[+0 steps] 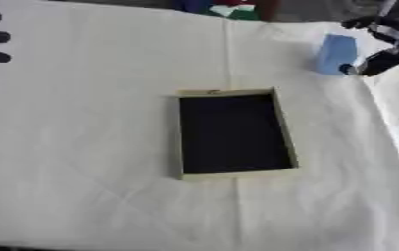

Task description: Pick up objects on the table and place them in the box.

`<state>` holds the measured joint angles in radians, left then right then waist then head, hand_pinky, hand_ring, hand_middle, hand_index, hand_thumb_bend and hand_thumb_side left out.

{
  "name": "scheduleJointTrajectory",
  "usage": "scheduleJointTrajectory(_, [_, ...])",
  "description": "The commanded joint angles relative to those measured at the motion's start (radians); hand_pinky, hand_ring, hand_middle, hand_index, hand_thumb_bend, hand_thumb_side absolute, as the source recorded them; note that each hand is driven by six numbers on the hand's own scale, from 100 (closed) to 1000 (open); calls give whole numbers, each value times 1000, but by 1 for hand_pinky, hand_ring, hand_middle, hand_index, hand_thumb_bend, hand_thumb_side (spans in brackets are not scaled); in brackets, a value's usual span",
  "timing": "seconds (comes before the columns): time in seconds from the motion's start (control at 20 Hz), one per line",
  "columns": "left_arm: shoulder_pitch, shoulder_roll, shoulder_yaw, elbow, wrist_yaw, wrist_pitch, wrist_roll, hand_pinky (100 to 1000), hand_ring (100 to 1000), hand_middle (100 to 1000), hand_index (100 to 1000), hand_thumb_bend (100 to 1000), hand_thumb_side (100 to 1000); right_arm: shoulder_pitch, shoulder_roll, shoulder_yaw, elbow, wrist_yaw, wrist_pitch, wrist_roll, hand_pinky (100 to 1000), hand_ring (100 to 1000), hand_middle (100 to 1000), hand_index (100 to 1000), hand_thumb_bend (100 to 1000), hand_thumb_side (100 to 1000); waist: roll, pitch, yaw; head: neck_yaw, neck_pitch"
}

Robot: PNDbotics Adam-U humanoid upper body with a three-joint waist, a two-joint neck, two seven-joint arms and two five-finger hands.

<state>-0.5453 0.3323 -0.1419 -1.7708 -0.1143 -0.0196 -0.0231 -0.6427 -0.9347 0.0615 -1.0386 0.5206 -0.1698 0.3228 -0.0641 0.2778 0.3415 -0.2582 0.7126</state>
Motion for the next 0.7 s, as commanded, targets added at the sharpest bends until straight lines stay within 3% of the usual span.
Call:
scheduleJointTrajectory(0.05, [-8,17,13,-15,2,-2,-2,692,768,793,886,328,791,-18,-52,-15,-19,14,1,-8,970,997,928,1000,365,159,3,-22,-1,2,4])
scheduleJointTrajectory(0.7, [-11,17,13,-17,2,-2,-4,693,768,792,886,329,792,-19,-47,-12,0,21,-1,-7,973,1000,925,1000,356,159,5,-17,6,2,0])
